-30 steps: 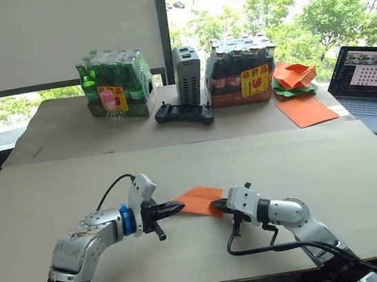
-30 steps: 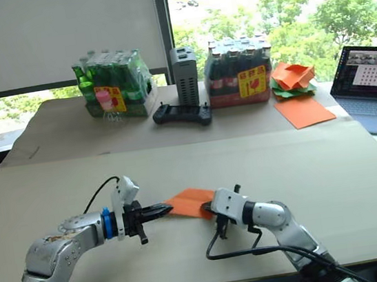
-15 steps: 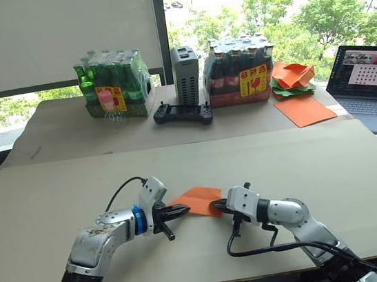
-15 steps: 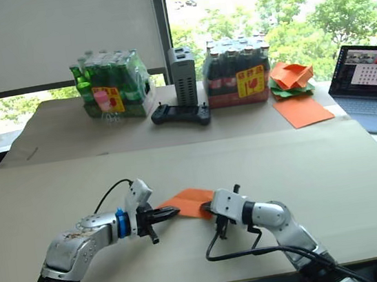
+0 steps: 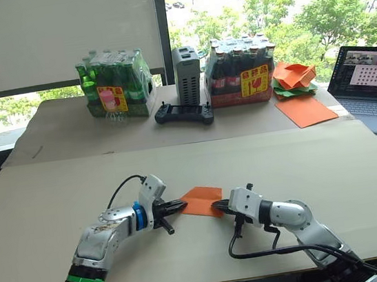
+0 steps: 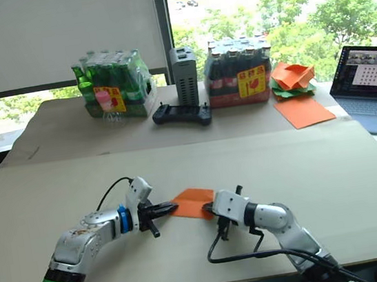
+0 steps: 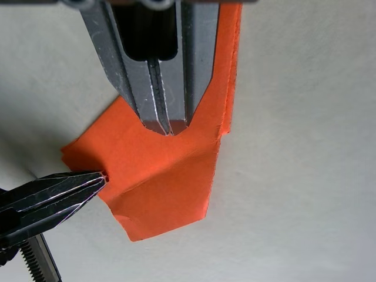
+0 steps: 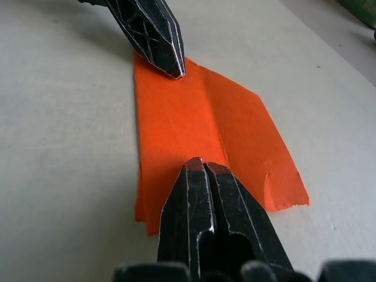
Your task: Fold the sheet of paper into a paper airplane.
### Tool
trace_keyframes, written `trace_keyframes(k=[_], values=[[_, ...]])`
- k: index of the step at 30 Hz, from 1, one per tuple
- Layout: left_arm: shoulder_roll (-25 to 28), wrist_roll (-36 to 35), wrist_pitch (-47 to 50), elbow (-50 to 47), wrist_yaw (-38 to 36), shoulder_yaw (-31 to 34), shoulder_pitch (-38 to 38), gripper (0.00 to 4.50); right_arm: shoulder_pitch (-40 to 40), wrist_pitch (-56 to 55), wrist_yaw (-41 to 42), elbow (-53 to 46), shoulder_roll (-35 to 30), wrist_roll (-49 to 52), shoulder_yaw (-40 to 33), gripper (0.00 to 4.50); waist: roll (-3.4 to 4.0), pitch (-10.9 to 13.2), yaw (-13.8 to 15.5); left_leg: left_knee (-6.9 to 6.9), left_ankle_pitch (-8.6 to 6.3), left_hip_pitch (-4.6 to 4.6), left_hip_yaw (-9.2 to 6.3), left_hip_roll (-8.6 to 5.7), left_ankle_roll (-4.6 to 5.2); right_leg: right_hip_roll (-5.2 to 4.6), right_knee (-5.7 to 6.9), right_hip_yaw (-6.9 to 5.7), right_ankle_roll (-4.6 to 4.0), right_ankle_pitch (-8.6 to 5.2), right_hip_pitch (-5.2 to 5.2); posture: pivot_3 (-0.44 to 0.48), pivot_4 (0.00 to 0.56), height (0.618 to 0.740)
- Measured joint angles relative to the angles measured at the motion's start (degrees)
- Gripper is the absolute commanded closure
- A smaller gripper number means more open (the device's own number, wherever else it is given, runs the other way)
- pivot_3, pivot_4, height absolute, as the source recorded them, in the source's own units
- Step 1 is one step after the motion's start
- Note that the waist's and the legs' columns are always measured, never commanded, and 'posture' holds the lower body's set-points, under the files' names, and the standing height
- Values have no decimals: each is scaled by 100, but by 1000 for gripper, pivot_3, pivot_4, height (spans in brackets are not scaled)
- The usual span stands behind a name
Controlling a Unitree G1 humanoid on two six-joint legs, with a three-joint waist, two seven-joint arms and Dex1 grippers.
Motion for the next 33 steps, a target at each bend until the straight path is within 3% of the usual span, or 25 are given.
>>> trace_keyframes(k=[8,9,14,24,33], values=[[23,82,-142,24,-120,2,49,4500,14,1694,343,-602,316,1451,-436,4440,0,0,-2,0,0,1,0,0,0,0,1,0,-1,0,2,0,150,740],[23,88,-145,24,-128,1,51,4500,-24,1965,334,-691,353,1653,-521,3888,0,0,-2,0,0,1,0,0,0,0,1,0,-1,0,2,0,150,740],[23,131,-171,24,-167,2,58,4500,-262,2949,118,-850,514,2261,-909,2293,1,0,-2,-1,0,2,0,0,0,0,0,0,0,0,1,0,150,740],[23,153,-174,14,-177,-6,62,4500,-535,3765,-540,-367,761,2604,-1433,2293,1,-1,-1,-1,0,1,0,0,1,0,1,0,-1,0,1,0,150,740],[23,174,-173,-66,-162,-5,140,4500,-601,4235,-626,-4,767,2860,-1689,2293,3,-1,-6,-3,-1,2,0,0,1,0,0,0,0,0,1,0,150,740]])
